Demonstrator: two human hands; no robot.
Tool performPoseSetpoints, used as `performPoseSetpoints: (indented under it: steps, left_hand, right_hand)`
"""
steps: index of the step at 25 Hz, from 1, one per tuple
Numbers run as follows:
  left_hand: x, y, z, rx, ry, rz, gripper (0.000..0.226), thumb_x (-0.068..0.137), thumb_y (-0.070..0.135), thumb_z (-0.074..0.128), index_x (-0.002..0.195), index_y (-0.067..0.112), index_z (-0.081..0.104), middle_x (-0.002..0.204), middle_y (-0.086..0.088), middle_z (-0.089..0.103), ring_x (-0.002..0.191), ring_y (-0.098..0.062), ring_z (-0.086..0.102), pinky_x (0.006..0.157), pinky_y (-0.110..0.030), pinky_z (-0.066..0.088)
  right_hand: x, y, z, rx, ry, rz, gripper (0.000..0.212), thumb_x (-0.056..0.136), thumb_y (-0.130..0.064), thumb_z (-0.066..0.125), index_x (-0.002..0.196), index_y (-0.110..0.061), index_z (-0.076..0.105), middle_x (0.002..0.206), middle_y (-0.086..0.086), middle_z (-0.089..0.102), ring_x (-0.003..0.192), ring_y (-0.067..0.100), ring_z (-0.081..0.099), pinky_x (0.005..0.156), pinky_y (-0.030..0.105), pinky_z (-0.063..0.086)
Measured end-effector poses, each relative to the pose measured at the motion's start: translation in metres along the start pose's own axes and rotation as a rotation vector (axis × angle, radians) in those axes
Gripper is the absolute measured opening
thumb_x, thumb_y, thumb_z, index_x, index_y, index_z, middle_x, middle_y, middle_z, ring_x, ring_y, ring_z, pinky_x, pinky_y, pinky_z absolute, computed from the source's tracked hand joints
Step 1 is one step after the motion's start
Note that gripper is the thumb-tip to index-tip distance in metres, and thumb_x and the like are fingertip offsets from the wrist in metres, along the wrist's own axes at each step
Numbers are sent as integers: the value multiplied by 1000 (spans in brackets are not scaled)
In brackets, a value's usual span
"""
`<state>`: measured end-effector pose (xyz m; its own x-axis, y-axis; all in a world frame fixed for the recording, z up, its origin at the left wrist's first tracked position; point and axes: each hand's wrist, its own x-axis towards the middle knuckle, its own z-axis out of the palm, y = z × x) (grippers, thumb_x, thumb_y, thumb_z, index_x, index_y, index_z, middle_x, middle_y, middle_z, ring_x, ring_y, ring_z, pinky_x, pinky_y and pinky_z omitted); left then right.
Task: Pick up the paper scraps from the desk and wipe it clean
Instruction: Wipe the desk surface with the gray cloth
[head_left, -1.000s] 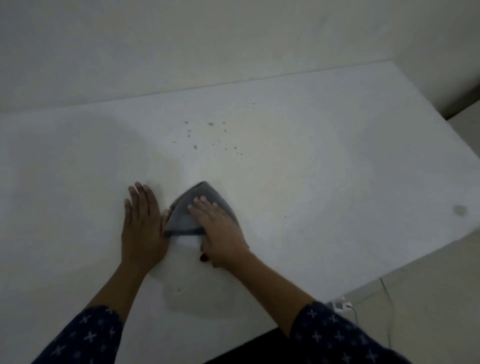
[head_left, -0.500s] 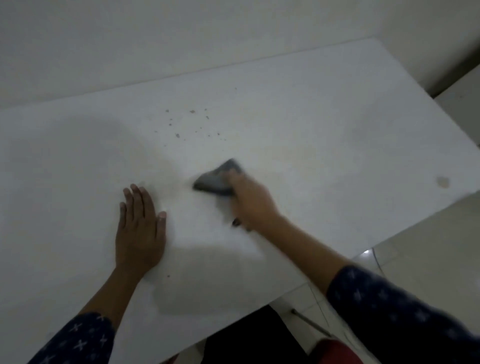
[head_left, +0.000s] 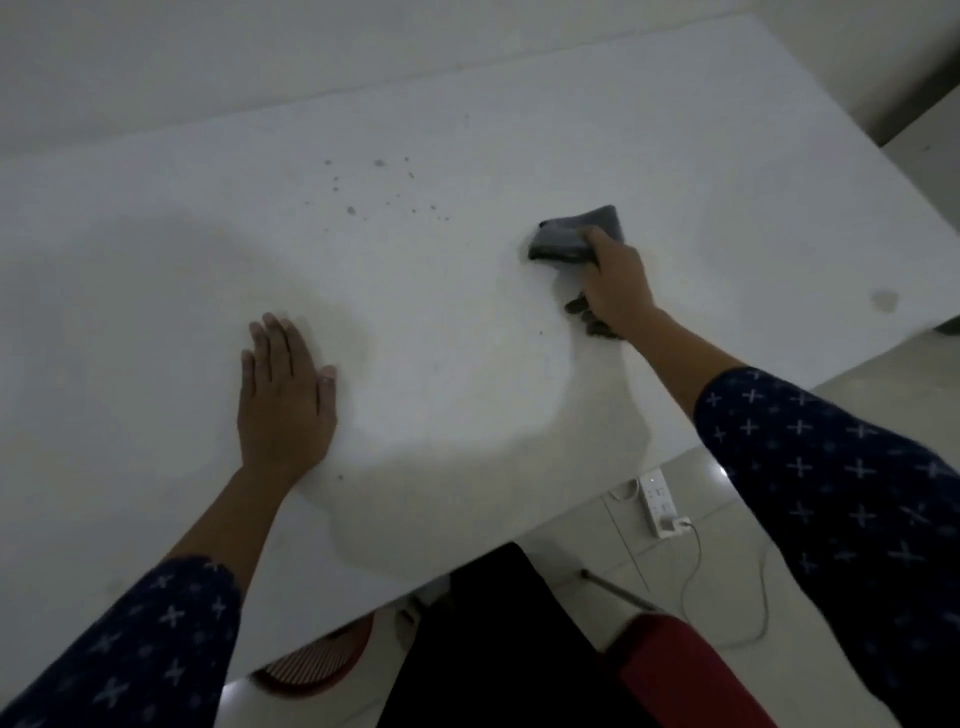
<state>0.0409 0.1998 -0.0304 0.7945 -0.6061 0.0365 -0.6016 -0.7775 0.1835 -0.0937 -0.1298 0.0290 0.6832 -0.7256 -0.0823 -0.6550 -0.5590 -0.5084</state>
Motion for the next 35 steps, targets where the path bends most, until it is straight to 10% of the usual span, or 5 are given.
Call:
performPoseSetpoints:
  steps: [9,19,25,29,35]
  left_hand:
    - [-18,-19,-2,-5,-38,180,68,95,38,17,142,-11,15,149,-33,16,139,-45,16,113,-51,14]
    - [-54,-16,-5,-78,-59,142,68,95,40,12,145,-7,9,153,-26,9,144,-35,6,117,-42,5]
    - [-56,-98,-27,-76,-100,111,73,93,47,8,145,-4,11,154,-20,7,144,-29,5,117,-38,3]
    - [-66,-133,-39,-15,-127,104,68,96,45,10,146,-1,12,155,-18,11,144,-28,7,114,-21,-10]
    - [-63,-136,-33,-65,0,-6,68,94,43,10,146,-1,11,155,-17,8,144,-25,2,116,-25,-7]
  right_hand:
    - [-206,-97,112,-7,-359,-483,77,79,-8,63,147,-13,27,158,6,16,147,17,7,117,26,-7]
    - [-108,22,-3,-122,52,89,41,92,-10,35,131,-20,41,127,16,55,100,29,62,81,39,52]
    - [-214,-106,118,-56,-494,-711,76,79,-3,55,148,-16,26,157,4,15,143,9,-2,120,33,-5]
    - [-112,-82,89,-46,-176,-291,79,73,-3,65,144,-11,32,154,11,25,145,25,16,120,42,12]
    - [-121,-139,74,-9,-201,-452,26,94,-26,52,119,-21,57,99,15,65,56,18,68,50,39,57]
